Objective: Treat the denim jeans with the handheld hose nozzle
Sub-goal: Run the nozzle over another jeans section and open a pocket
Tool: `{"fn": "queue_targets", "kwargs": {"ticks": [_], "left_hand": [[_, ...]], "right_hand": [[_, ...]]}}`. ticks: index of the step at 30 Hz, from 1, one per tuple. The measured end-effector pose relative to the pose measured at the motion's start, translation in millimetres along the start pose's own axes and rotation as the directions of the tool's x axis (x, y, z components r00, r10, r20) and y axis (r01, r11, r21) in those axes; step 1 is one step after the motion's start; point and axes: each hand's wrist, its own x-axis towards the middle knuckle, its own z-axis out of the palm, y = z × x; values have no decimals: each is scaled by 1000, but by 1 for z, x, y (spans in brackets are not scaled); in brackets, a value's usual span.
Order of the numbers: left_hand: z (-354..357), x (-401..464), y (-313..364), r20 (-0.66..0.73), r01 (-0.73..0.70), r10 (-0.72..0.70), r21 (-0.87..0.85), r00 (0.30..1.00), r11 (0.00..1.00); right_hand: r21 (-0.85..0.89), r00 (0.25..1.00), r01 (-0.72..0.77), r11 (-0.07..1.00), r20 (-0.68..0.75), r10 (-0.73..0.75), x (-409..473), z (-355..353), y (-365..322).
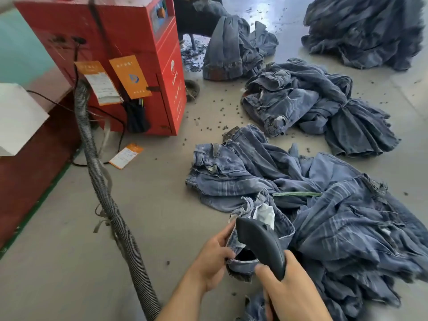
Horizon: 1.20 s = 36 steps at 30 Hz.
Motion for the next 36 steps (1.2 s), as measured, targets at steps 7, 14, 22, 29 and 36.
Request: {"fn": "queue_targets", "kwargs": {"ticks": [7, 14, 22, 29, 36], "left_hand": [[-14, -4, -13, -20, 34, -34, 38, 999, 999], [-25, 3, -9, -142, 11, -7, 31, 990, 999], [-23, -5, -6, -182, 75, -68, 36, 981, 997], [-21, 1, 4, -156, 60, -52, 45, 986, 997], [-34, -4, -2, -195, 69, -43, 127, 980, 990]], "right_hand": [[187, 989, 89, 978, -129, -65, 58, -5, -9], [48, 997, 59, 997, -58, -56, 46, -20, 19], [369, 1000, -3, 930, 13, -2, 80, -13, 9], [303, 990, -40, 952, 138, -2, 29, -23, 29], [176, 999, 27, 984, 12, -30, 57, 3, 16]]}}
